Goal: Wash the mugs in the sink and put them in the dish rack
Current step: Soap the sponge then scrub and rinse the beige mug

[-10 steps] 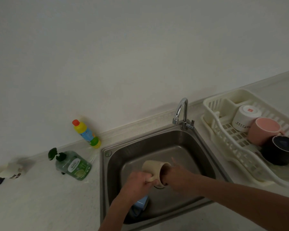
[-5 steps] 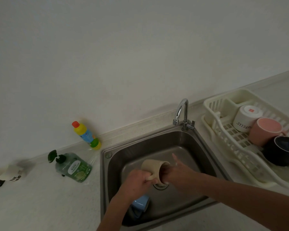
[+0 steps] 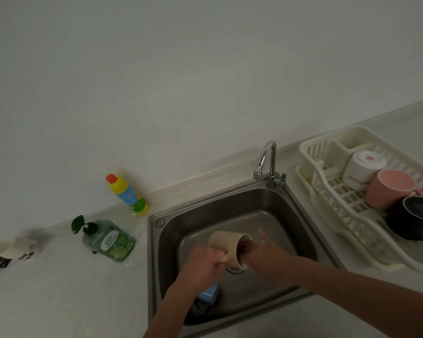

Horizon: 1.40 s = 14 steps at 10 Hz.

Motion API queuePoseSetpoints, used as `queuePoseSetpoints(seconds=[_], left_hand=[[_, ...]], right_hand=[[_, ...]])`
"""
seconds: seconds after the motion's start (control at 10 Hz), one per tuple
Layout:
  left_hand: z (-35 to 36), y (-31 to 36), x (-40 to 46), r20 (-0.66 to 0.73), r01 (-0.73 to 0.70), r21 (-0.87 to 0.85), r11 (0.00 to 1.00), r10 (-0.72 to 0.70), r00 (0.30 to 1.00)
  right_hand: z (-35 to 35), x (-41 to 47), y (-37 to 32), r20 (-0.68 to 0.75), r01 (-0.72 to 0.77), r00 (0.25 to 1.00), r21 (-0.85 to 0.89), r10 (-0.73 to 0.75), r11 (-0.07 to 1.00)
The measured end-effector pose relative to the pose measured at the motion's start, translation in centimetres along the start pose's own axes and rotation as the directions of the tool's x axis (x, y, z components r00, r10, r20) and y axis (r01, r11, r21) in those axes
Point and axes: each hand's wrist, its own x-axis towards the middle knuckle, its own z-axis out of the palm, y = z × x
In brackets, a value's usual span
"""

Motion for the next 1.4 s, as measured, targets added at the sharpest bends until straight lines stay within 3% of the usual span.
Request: queuePoseSetpoints(seconds=[0.1, 0.2, 0.3, 0.4, 0.5, 0.6, 0.7, 0.8, 0.9, 1.0, 1.1, 1.2, 1.3, 1.4], left_hand=[[0.7, 1.1, 0.0, 0.027, 0.000, -0.005, 1.000, 0.000, 1.000], [1.0, 1.2, -0.1, -0.017, 0.009, -0.032, 0.999, -0.010, 1.000], [0.6, 0.7, -0.3, -0.028, 0.028, -0.051, 0.998, -0.029, 0.999], [0.7, 0.8, -0.5, 0.032, 0.046, -0.015, 0.999, -0.046, 0.998], [1.4, 1.6, -0.5, 0.071, 0.057, -0.012, 0.998, -0.056, 0.996], [2.0, 2.0, 0.0, 0.035, 0.052, -0.030, 0.998, -0.051, 0.998], [1.7, 1.9, 0.0, 0.017, 0.064, -0.075, 0.995, -0.062, 0.998], [1.1, 1.2, -0.3, 0.006, 0.116, -0.101, 0.988, -0.116, 0.993], [1.1, 1.1, -0.3, 0.026, 0.124, -0.098, 0.987, -0.122, 0.992], [1.6, 2.2, -0.2, 0.049, 0.039, -0.057, 0.998, -0.036, 0.998], [1.8, 2.5, 0.1, 0.021, 0.020, -0.025, 0.999, -0.020, 1.000], [1.4, 1.8, -0.1, 0.006, 0.063, -0.119, 0.991, -0.062, 0.998], [1.2, 1.5, -0.3, 0.031, 0.088, -0.135, 0.987, -0.085, 0.996], [1.7, 2.0, -0.1, 0.037, 0.042, -0.069, 0.997, -0.040, 0.999]], right_hand=[[0.1, 0.4, -0.8, 0.019, -0.090, 0.996, 0.236, 0.088, 0.968], [-1.2, 0.8, -1.8, 0.359, -0.345, 0.925, 0.931, 0.122, -0.122], [-1.5, 0.0, -1.0, 0.334, -0.304, 0.939, 0.917, 0.079, -0.257], [-0.4, -1.8, 0.3, 0.110, -0.098, 0.993, 0.556, 0.043, 0.826], [1.2, -1.0, 1.0, -0.148, 0.058, 0.986, -0.132, -0.078, 0.990], [0.3, -0.1, -1.0, -0.002, -0.182, 0.968, 0.682, 0.250, 0.708], [-0.2, 0.7, -1.4, 0.377, -0.343, 0.915, 0.913, 0.140, -0.221], [-0.7, -0.5, -0.5, 0.227, -0.218, 0.959, 0.973, 0.170, -0.071], [0.2, -1.6, 0.1, 0.033, -0.101, 0.994, 0.596, 0.101, 0.797], [1.9, -1.1, 1.0, 0.065, -0.050, 0.997, 0.153, 0.040, 0.987], [0.3, -0.9, -0.1, 0.176, -0.224, 0.974, 0.677, 0.142, 0.701], [-1.4, -0.8, -0.7, 0.286, -0.272, 0.949, 0.955, 0.134, -0.116], [-0.7, -1.9, 0.4, 0.100, -0.151, 0.986, 0.863, 0.130, 0.483], [1.7, -1.7, 0.7, 0.053, -0.023, 0.998, -0.033, 0.025, 0.999]])
